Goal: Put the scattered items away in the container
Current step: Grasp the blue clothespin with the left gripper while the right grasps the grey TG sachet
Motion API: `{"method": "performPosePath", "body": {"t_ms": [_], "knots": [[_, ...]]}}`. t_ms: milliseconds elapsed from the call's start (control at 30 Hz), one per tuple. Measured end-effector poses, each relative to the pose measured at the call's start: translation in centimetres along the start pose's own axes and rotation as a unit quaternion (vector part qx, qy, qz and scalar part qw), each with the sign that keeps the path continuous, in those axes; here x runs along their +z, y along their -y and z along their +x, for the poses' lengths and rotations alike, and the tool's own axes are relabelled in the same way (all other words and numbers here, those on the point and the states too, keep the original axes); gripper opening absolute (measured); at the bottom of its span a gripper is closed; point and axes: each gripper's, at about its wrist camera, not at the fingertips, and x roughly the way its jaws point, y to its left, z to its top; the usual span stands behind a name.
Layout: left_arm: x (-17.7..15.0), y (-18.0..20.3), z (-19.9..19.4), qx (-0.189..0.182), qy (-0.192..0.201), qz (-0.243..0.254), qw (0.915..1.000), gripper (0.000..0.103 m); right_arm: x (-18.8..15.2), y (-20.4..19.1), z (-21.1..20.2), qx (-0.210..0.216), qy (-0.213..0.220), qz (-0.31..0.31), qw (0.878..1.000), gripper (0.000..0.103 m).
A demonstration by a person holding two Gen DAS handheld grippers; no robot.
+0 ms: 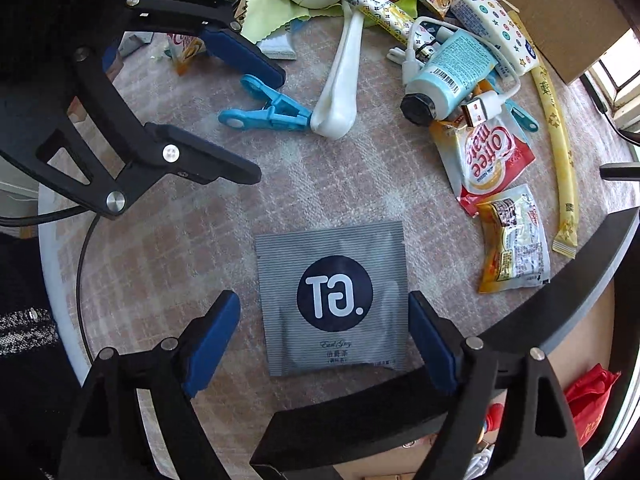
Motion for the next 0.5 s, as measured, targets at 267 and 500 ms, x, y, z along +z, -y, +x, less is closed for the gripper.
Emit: {"method": "performPosePath", "body": {"t_ms": [267,500], "knots": [[-0.8,0.0,-0.5,0.005,0.006,0.002,1.0000,0.028,-0.1,-0.3,-0.9,-0.012,0.020,0.011,1.000,0.078],[-2.2,0.5,-1.1,0.003,0.013,-0.006,0.9999,0.028,0.3,1.2,-2.5,0.004,0.036,0.060,0.998,0.047]]}}
